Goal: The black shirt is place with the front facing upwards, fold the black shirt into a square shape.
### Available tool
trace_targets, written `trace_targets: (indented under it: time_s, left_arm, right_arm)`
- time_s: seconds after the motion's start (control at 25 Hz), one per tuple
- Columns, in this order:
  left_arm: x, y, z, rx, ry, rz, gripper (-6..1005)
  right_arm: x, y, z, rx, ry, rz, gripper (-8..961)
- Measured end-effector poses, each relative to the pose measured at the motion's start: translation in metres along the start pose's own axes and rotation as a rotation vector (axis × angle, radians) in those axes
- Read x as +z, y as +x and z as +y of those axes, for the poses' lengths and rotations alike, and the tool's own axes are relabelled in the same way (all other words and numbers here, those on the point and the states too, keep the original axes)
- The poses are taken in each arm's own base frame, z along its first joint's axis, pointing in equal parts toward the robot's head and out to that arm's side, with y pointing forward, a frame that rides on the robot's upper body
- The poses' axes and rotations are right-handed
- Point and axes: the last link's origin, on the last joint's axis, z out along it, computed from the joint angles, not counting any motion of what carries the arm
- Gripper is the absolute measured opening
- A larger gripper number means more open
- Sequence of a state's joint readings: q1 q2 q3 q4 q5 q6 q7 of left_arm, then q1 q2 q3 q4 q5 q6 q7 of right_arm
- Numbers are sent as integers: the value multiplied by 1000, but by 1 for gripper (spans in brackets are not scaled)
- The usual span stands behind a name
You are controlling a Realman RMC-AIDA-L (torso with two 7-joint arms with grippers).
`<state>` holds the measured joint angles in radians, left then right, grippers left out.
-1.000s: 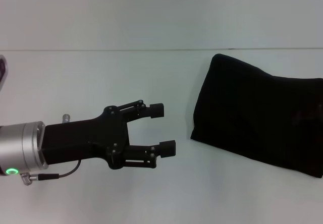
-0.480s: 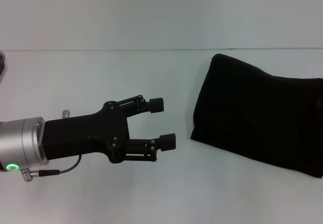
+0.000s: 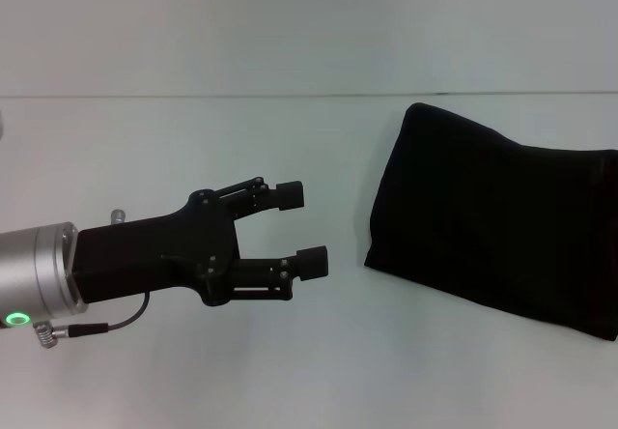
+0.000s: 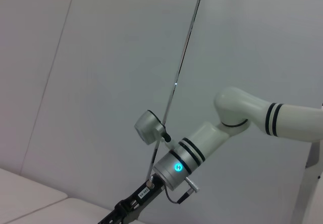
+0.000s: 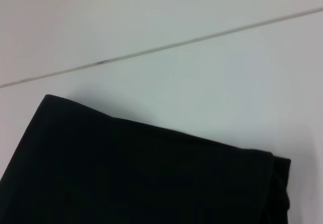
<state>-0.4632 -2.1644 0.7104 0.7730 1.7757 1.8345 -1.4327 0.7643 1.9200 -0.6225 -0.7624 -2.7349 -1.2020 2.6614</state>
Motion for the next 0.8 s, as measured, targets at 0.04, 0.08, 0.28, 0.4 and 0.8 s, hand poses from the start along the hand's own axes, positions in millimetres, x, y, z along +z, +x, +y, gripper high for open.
trace_targets:
  time_s: [0.04, 0.08, 0.28, 0.4, 0.8]
  left_arm:
    - [0, 0, 0, 0, 1, 0, 948]
    - [0, 0, 0, -1, 2, 0, 948]
    - [0, 0, 0, -2, 3, 0, 948]
    - [0, -1, 0, -3, 3, 0, 948]
    - [1, -2, -1, -13, 5, 2, 948]
  right_arm:
    - [1, -1, 1, -4, 1, -3, 897]
    - [1, -2, 2, -9, 4, -5, 897]
    - [2, -5, 3, -21, 20, -16, 897]
    - [3, -5, 0, -21, 35, -26, 897]
    - [13, -5, -3, -34, 79, -49, 897]
